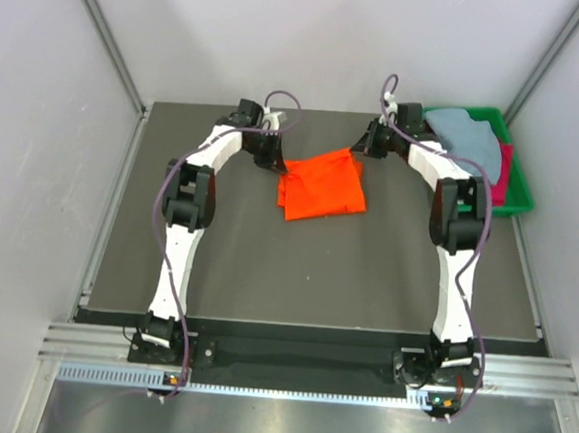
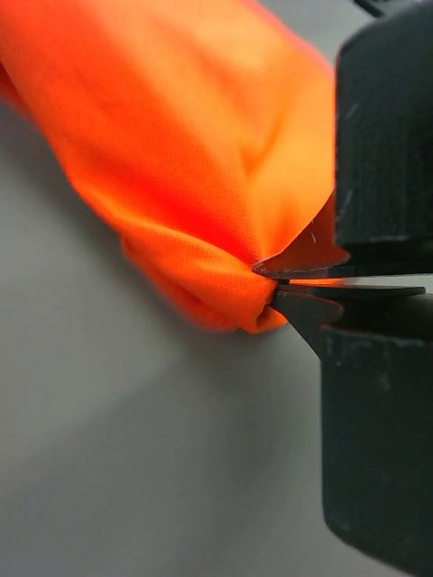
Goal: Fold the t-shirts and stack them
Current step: Fold the tshirt, then neatly place the folded tshirt to the corner
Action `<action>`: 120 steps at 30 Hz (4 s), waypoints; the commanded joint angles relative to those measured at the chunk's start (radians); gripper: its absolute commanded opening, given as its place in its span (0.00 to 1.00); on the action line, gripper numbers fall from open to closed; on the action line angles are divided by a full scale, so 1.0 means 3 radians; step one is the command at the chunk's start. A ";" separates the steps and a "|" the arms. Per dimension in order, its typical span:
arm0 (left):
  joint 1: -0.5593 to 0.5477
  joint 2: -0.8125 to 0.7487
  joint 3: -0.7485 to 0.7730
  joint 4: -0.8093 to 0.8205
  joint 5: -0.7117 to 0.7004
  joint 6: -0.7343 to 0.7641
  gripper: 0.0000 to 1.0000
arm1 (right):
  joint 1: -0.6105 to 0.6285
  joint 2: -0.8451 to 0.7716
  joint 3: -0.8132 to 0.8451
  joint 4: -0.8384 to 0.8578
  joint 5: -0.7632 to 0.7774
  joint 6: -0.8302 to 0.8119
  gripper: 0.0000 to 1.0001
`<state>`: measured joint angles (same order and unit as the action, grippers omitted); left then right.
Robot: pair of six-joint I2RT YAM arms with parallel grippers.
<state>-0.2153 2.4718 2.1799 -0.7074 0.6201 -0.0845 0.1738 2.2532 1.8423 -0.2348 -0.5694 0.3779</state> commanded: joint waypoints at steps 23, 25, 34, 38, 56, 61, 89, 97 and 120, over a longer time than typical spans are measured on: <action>0.0053 -0.0774 -0.0389 0.0206 -0.0369 -0.0168 0.92 | -0.0124 -0.0643 -0.0183 -0.0163 0.0057 -0.0089 0.75; 0.0094 -0.0723 -0.0470 0.0211 -0.0354 -0.0209 0.92 | -0.0119 -0.0659 -0.0368 -0.0133 0.0026 -0.0038 0.75; 0.0334 -0.0473 -0.0486 0.0226 -0.0134 -0.0245 0.89 | -0.0068 -0.0567 -0.0486 -0.0133 0.0026 -0.0027 0.69; 0.0391 -0.0370 -0.0491 0.0282 0.0060 -0.0332 0.87 | -0.0012 -0.0496 -0.0465 -0.0158 0.0026 -0.0053 0.66; 0.0130 0.0177 -0.0599 0.0563 0.0684 -0.0731 0.82 | 0.0126 -0.0291 -0.0613 -0.0312 0.0113 -0.0129 0.60; -0.0044 0.0254 -0.0604 0.0625 0.0750 -0.0802 0.78 | 0.0132 -0.0270 -0.0670 -0.0301 0.0113 -0.0130 0.59; 0.1142 -0.0534 -0.0180 -0.1088 -0.0599 0.0792 0.00 | 0.0004 -0.1027 -0.1048 -0.0312 0.0210 -0.0334 0.59; 0.1280 -0.0406 0.0071 -0.1155 -0.1437 0.0956 0.00 | -0.0001 -0.1160 -0.1166 -0.0291 0.0221 -0.0354 0.59; 0.1449 0.0157 0.0659 -0.0245 -0.3519 0.1442 0.00 | -0.0109 -0.1446 -0.1529 -0.0235 0.0256 -0.0370 0.58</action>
<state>0.2165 2.5065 2.3287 -0.8909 -0.3347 0.2920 0.1482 1.8881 1.3895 -0.3367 -0.4969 0.2878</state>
